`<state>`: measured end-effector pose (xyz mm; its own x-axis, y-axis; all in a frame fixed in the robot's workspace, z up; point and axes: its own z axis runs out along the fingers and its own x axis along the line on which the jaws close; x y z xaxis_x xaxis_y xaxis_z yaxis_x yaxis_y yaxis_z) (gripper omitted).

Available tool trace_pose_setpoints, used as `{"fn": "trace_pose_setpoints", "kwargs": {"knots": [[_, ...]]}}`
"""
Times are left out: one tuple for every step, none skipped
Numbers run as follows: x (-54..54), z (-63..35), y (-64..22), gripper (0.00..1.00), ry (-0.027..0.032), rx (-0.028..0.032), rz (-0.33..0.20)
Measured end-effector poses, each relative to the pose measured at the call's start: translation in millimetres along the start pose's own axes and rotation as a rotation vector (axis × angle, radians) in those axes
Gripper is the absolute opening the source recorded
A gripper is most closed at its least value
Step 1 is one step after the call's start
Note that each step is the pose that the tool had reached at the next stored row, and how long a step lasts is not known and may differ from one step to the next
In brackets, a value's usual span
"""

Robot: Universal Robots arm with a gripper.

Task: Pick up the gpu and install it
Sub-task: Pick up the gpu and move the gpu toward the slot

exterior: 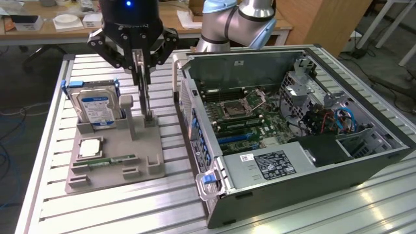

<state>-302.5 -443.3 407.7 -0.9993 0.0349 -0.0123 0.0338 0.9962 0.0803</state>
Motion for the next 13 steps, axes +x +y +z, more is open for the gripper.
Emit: {"fn": "trace_pose_setpoints", "kwargs": {"knots": [[0.0,-0.8,0.1,0.26,0.0002,0.0,-0.003],[0.0,-1.5,0.1,0.26,0.0003,-0.0001,-0.004],[-0.1,-2.1,0.2,0.26,0.0004,-0.0001,-0.005],[-0.7,-2.3,0.2,0.26,0.0005,-0.0001,-0.005],[-2.4,-2.4,0.2,0.26,0.0006,-0.0001,-0.006],[-4.0,-2.4,0.3,0.26,0.0007,-0.0003,-0.005],[-5.8,-2.4,0.4,0.26,0.0008,-0.0004,-0.005],[-7.3,-2.3,0.4,0.26,0.0008,-0.0006,-0.005],[-8.6,-2.4,0.4,0.26,0.0009,-0.0005,-0.005],[-10.0,-2.3,0.5,0.26,0.001,-0.0005,-0.005],[-11.5,-2.3,0.6,0.26,0.0011,-0.0005,-0.005],[-13.3,-2.3,0.6,0.26,0.0012,-0.0004,-0.005],[-15.9,-2.3,0.7,0.26,0.0016,-0.0003,-0.005]]}}
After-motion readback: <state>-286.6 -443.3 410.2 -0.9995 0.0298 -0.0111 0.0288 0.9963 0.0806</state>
